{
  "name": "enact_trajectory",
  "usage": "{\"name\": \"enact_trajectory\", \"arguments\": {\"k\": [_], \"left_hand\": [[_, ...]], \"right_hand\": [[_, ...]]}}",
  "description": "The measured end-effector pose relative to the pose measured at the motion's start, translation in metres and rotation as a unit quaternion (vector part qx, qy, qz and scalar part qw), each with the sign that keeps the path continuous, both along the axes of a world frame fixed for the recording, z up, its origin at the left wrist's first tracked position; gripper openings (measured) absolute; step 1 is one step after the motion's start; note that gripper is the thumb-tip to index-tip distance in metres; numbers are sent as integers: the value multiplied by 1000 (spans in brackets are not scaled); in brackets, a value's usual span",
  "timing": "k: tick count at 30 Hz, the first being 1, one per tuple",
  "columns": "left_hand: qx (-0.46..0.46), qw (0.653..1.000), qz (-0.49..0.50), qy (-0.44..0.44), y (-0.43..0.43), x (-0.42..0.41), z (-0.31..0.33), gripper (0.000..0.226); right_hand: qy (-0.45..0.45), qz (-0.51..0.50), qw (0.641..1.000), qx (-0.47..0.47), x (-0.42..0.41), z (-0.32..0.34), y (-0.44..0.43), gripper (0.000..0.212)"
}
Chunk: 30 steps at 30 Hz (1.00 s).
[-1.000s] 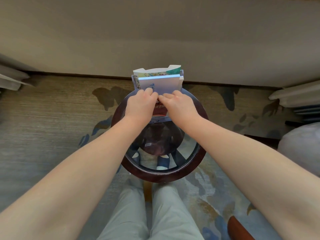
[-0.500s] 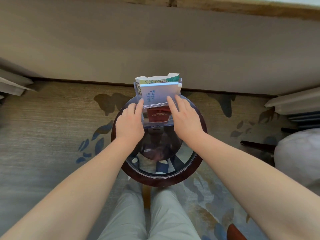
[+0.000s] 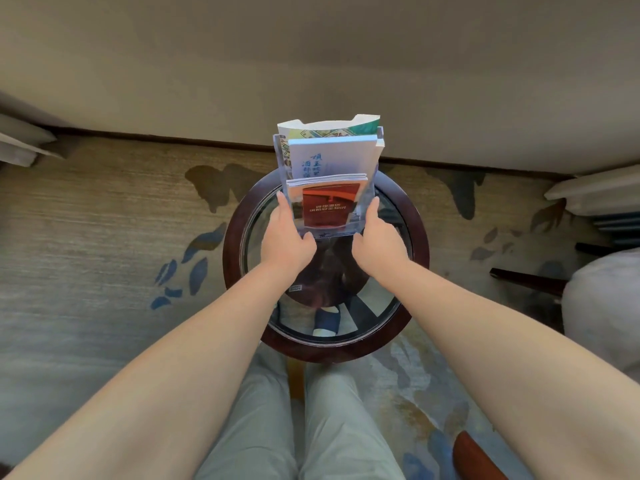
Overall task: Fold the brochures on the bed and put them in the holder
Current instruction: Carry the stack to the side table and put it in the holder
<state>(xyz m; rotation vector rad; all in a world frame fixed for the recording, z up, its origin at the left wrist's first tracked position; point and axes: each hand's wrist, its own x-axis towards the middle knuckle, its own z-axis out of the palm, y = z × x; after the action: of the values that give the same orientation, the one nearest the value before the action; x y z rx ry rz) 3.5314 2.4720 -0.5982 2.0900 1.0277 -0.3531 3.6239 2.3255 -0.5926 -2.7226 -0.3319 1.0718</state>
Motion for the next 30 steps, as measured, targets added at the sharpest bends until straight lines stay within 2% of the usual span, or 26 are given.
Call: {"name": "enact_trajectory", "arguments": {"k": [5, 8, 12, 15, 17, 25, 30], "left_hand": [[-18, 999, -27, -5, 2, 23, -3, 100], [-8, 996, -85, 4, 7, 44, -2, 97], [17, 993, -113, 41, 3, 61, -2, 97], [53, 986, -135, 86, 1, 64, -3, 105], [80, 979, -153, 107, 0, 66, -3, 109], [229, 933, -232, 150, 12, 61, -12, 116], [229, 937, -221, 142, 33, 56, -13, 118]], "right_hand": [[-64, -41, 992, 103, -4, -11, 3, 84], [-118, -52, 987, 92, -3, -16, 8, 92], [-166, -76, 980, 76, 16, -20, 10, 100], [-113, -119, 981, 100, 34, -21, 8, 94], [-87, -106, 985, 104, 40, -20, 5, 88], [-84, -23, 994, 65, 30, -20, 11, 96], [-93, 14, 995, 45, 25, -21, 24, 100]]}}
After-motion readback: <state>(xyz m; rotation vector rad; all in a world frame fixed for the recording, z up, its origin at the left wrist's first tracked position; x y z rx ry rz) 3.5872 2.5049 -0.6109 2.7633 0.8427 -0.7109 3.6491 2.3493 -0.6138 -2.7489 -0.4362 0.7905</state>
